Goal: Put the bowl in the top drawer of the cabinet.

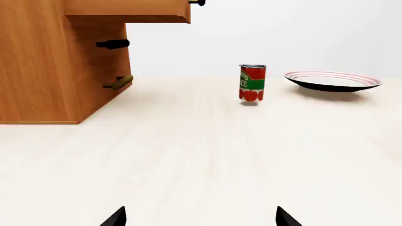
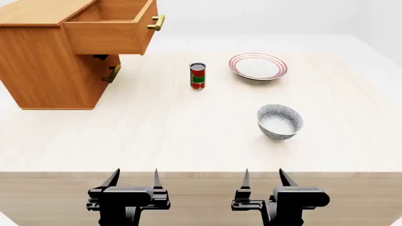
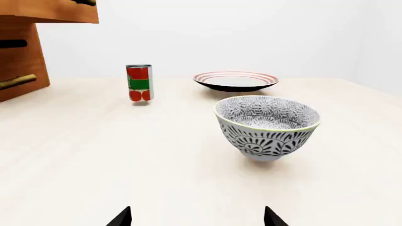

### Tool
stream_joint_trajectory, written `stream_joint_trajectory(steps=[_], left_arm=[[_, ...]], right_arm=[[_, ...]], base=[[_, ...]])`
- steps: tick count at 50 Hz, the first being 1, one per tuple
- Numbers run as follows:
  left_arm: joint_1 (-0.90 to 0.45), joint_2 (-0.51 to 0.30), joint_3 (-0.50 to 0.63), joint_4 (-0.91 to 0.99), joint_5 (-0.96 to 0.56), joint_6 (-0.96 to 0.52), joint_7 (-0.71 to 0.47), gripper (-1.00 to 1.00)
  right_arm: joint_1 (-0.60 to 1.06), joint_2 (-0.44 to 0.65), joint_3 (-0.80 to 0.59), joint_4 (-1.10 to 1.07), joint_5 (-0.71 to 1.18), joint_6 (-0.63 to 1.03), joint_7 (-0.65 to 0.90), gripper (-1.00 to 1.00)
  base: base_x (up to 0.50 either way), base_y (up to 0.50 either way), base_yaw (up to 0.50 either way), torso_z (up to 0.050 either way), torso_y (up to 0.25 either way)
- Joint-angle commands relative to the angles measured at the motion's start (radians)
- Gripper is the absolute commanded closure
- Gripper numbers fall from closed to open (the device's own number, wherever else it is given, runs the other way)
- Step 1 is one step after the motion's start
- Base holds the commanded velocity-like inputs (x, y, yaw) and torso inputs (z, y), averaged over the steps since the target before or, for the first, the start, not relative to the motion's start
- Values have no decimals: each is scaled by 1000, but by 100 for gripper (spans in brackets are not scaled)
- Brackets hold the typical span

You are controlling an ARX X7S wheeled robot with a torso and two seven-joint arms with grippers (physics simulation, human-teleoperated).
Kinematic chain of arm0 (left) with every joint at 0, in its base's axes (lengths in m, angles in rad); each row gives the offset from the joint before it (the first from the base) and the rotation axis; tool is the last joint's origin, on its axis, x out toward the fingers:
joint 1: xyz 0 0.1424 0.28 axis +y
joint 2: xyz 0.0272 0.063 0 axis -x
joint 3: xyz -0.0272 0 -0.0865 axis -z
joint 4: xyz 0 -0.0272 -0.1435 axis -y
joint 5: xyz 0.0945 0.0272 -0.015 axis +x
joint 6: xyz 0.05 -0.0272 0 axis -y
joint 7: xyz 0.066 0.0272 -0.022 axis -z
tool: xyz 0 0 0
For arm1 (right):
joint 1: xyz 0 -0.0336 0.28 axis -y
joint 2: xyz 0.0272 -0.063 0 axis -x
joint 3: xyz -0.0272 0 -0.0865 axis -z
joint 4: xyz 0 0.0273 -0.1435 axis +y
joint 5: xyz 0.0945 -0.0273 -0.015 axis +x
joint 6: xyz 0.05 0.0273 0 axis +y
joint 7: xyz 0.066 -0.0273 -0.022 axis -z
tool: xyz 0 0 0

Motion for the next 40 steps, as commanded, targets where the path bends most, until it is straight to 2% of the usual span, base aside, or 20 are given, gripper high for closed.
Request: stream_joint_trajectory(steps=[1,15,40], left_arm=[[6,-16,20,4,-13,3,-19,-100],[-9,-54,74,-7,-37,-4,-62,-100],[-38,-86,108,-33,-80,-5,-90,-100]], right_arm=[[-1,16,-20,-1,16,1,17,-100],[-8,56,-59,-9,61,9,47,-100],[6,87,-100,3,93,17,80,-100]], base=[[0,0,0,0,0],[0,55,0,0,0],[0,433,0,0,0]])
